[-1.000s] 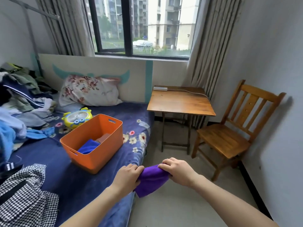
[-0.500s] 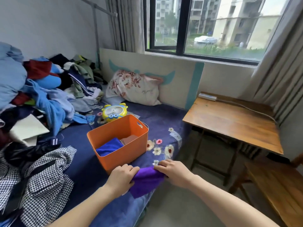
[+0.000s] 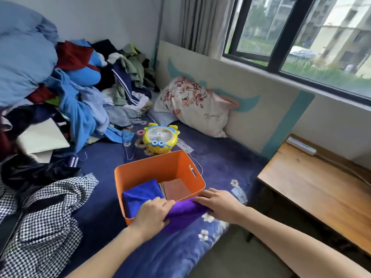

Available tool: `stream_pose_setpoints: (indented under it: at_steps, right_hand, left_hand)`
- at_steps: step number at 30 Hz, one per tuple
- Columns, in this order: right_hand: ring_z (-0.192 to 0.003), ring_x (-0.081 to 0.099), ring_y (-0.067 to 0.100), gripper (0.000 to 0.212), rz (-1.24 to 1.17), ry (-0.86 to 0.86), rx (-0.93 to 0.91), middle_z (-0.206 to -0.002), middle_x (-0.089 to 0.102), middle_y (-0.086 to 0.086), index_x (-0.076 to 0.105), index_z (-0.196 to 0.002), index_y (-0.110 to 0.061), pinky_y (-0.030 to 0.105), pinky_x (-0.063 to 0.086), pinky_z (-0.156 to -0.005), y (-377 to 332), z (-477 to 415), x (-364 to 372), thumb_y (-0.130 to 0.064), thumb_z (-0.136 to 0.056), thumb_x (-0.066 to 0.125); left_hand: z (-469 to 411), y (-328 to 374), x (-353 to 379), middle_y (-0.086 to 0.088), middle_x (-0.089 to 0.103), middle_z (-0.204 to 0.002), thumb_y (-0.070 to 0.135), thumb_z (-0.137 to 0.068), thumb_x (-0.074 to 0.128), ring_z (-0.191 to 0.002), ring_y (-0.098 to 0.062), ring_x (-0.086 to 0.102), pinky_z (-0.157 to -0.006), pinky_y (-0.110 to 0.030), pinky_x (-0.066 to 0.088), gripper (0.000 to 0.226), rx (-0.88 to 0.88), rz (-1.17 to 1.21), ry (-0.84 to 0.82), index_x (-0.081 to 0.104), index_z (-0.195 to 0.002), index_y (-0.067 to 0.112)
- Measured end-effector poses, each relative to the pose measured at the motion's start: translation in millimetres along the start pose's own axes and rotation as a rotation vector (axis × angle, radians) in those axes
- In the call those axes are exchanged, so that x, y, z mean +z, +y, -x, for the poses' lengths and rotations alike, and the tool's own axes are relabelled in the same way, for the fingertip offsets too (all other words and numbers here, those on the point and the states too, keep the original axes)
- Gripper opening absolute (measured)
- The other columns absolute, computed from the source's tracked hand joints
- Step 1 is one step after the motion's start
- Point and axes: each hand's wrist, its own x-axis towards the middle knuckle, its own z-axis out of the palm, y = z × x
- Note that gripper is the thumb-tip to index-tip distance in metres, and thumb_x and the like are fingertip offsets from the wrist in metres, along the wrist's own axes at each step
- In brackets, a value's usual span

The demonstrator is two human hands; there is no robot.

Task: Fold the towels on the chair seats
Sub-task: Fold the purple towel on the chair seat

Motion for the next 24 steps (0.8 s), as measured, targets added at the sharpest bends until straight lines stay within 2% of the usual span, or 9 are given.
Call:
stream_pose_setpoints:
  at_steps: [4,7,11,13,15,17,20,22,24]
  right_hand:
    - [-0.073,0.067,0.012,0.054,0.0,0.029,-0.007,-0.092,0.069,-0.008,0.055,-0.107,-0.027,0.016,0.049,-0.047,45.6,-37.8,-7.6,-0.025,-0.054,0.069]
    - [-0.072,0.067,0.013,0.058,-0.035,-0.019,0.014,-0.092,0.069,-0.008,0.056,-0.107,-0.028,0.016,0.048,-0.045,68.1,-54.4,2.0,-0.025,-0.05,0.069]
    - [-0.071,0.066,0.017,0.054,-0.102,-0.062,0.056,-0.091,0.068,-0.006,0.058,-0.106,-0.027,0.018,0.049,-0.043,104.2,-84.1,24.1,-0.019,-0.053,0.063]
    - [-0.073,0.067,0.02,0.055,-0.128,-0.129,0.039,-0.092,0.068,-0.004,0.059,-0.108,-0.025,0.022,0.052,-0.044,121.3,-100.7,38.6,-0.015,-0.054,0.065]
    - [-0.086,0.066,0.024,0.053,-0.135,-0.217,0.03,-0.102,0.067,0.001,0.059,-0.115,-0.021,0.027,0.054,-0.055,135.0,-115.8,51.7,-0.011,-0.063,0.065]
    - [-0.108,0.056,0.027,0.051,-0.186,-0.306,0.059,-0.121,0.058,0.004,0.052,-0.129,-0.021,0.035,0.051,-0.074,152.7,-132.9,64.3,-0.01,-0.08,0.057]
    - [-0.121,0.045,0.024,0.052,-0.185,-0.374,0.097,-0.132,0.05,0.001,0.041,-0.137,-0.026,0.036,0.046,-0.084,185.5,-165.6,83.5,-0.014,-0.087,0.05]
    - [-0.119,0.047,0.025,0.051,-0.165,-0.372,0.087,-0.129,0.052,0.003,0.042,-0.136,-0.026,0.038,0.049,-0.083,204.4,-185.1,99.0,-0.013,-0.087,0.051]
    - [-0.101,0.059,0.029,0.049,-0.15,-0.318,0.013,-0.112,0.062,0.006,0.055,-0.125,-0.02,0.037,0.054,-0.067,213.5,-195.7,113.4,-0.012,-0.076,0.058]
  left_hand:
    - [-50.0,-31.5,-7.8,0.012,0.065,-0.065,0.035,-0.023,0.087,-0.057,-0.01,0.063,-0.045,-0.014,0.047,0.084,-0.05,0.005,0.033,0.043,-0.095,0.027]
    - [-73.3,-48.1,0.0,0.012,0.065,-0.066,0.035,-0.024,0.088,-0.058,-0.011,0.062,-0.044,-0.014,0.046,0.083,-0.082,-0.006,-0.024,0.045,-0.094,0.027]
    - [-99.5,-66.6,18.6,0.012,0.062,-0.062,0.034,-0.022,0.088,-0.054,-0.009,0.06,-0.042,-0.014,0.045,0.067,-0.173,-0.033,-0.096,0.066,-0.085,0.027]
    - [-110.1,-76.1,32.1,0.013,0.061,-0.06,0.034,-0.021,0.088,-0.052,-0.008,0.059,-0.039,-0.014,0.044,0.063,-0.247,-0.038,-0.143,0.069,-0.08,0.027]
    - [-118.3,-84.6,46.7,0.013,0.06,-0.057,0.037,-0.019,0.088,-0.05,-0.008,0.058,-0.037,-0.015,0.042,0.062,-0.309,-0.028,-0.193,0.068,-0.077,0.029]
    - [-131.8,-95.4,62.0,0.013,0.058,-0.055,0.04,-0.018,0.088,-0.048,-0.007,0.058,-0.036,-0.015,0.04,0.059,-0.353,-0.043,-0.23,0.066,-0.073,0.03]
    - [-162.5,-116.3,74.2,0.01,0.057,-0.052,0.038,-0.019,0.088,-0.046,-0.01,0.057,-0.035,-0.017,0.04,0.055,-0.415,-0.083,-0.225,0.064,-0.067,0.027]
    - [-179.9,-130.3,80.8,0.008,0.059,-0.053,0.034,-0.02,0.088,-0.047,-0.013,0.058,-0.037,-0.018,0.041,0.053,-0.464,-0.117,-0.207,0.066,-0.067,0.024]
    - [-187.6,-138.4,94.2,0.007,0.063,-0.059,0.03,-0.022,0.089,-0.052,-0.015,0.061,-0.04,-0.02,0.043,0.055,-0.522,-0.114,-0.21,0.069,-0.074,0.022]
